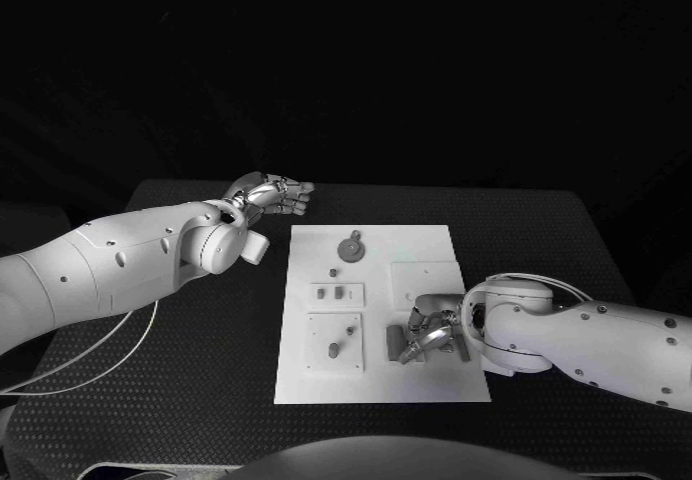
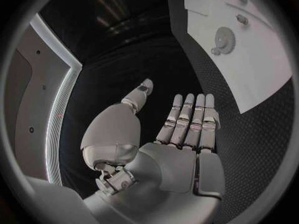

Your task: Assemble the parts on the task board

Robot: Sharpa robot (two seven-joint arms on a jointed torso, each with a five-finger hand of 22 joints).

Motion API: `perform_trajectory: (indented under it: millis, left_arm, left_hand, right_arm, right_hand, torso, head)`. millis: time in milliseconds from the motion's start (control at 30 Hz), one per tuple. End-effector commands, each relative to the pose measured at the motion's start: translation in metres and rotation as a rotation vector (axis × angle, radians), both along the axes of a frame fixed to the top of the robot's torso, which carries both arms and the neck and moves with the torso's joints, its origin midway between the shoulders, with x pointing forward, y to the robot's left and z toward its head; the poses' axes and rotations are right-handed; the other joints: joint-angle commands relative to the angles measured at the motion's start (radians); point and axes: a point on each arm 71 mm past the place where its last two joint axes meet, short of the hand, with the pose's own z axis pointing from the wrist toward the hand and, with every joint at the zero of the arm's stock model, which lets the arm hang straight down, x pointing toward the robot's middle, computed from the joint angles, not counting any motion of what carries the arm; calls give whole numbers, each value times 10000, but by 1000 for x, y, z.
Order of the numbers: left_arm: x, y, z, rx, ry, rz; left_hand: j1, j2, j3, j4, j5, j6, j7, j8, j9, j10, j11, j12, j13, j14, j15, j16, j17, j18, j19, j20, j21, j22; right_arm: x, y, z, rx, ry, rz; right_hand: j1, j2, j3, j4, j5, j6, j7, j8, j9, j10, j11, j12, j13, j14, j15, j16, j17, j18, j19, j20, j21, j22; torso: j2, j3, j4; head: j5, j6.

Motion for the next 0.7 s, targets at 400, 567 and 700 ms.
perform_trajectory:
  millis: [400, 567, 700]
  left_arm:
    - [0, -2, 1, -93, 9, -169]
    - [0, -2, 1, -91, 28, -182]
    - [0, -2, 1, -87, 33, -177]
  left_hand:
    - [-5, -79, -11, 23, -19, -54, 407, 42, 12, -46, 16, 12, -7, -54, 10, -69, 14, 10, -20, -4, 21, -18]
    - [-7, -78, -11, 25, -19, -53, 409, 43, 12, -45, 16, 12, -7, -55, 11, -69, 16, 10, -22, -4, 21, -19]
    - [-6, -78, -11, 26, -19, -53, 409, 44, 12, -45, 16, 12, -7, -56, 11, -70, 16, 9, -23, -4, 22, -19]
  right_arm:
    - [3, -3, -3, -589, -596, -7]
    - [4, -5, -3, -581, -614, -78]
    - [3, -6, -4, -573, -351, -8]
  right_hand:
    - [-115, 450, -197, 259, 39, 332, -69, 104, 34, 367, -113, 56, -57, 444, -126, 44, 196, -15, 233, -102, 85, 104]
    - [-579, 692, -350, 524, 39, 365, -85, 76, 19, 427, -130, 42, -48, 518, -163, 38, 233, -15, 245, -125, 53, 91]
    - [-798, 720, -405, 575, 40, 374, -90, 58, 11, 433, -136, 30, -43, 527, -177, 36, 238, -15, 238, -142, 40, 93]
  torso:
    - [-3, -4, 4]
    - [0, -8, 1]
    - [-3, -6, 0]
  head:
    - [20, -30]
    - [-8, -22]
    - [10, -9]
